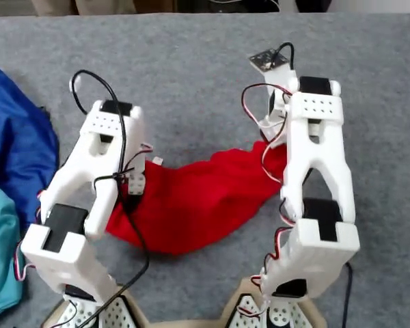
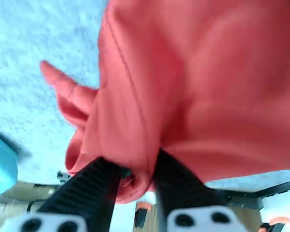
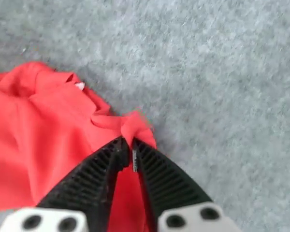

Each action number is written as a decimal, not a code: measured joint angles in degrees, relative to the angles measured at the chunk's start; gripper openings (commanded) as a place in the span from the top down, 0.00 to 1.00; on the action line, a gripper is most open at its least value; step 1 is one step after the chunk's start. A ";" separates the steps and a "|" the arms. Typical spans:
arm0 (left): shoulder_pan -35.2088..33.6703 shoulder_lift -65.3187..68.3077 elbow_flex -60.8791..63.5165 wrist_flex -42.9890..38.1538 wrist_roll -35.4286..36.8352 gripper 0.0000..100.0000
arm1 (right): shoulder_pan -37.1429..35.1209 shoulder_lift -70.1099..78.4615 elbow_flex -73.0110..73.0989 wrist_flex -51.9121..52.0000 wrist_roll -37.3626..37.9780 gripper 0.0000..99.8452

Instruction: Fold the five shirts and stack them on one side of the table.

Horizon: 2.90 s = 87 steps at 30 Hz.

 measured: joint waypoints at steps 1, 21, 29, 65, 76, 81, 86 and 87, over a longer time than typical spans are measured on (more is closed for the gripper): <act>-0.35 0.00 -1.41 0.00 0.00 0.77 | 0.00 0.35 0.00 -0.88 0.00 0.99; -7.03 28.40 -29.63 -9.41 0.00 0.80 | 0.00 8.35 -0.26 -9.49 0.00 0.99; -6.77 38.33 -41.41 -1.93 0.09 0.96 | 0.00 8.79 -0.26 -9.49 0.00 0.99; -7.12 10.99 -96.97 0.44 0.97 0.98 | 0.00 8.00 -76.84 10.37 0.00 1.00; -9.93 -10.46 -93.63 0.53 -5.10 0.98 | -0.09 -3.52 -88.62 11.16 0.00 1.00; -11.78 -20.04 -81.23 0.53 -5.10 0.98 | -0.09 -9.76 -89.05 11.16 0.00 1.00; -11.78 -31.12 -67.43 0.53 -5.54 0.98 | 0.62 -15.38 -89.41 11.43 0.00 1.00; -11.78 -33.41 -64.88 0.53 -5.54 0.98 | 1.41 -16.53 -89.49 11.43 0.00 1.00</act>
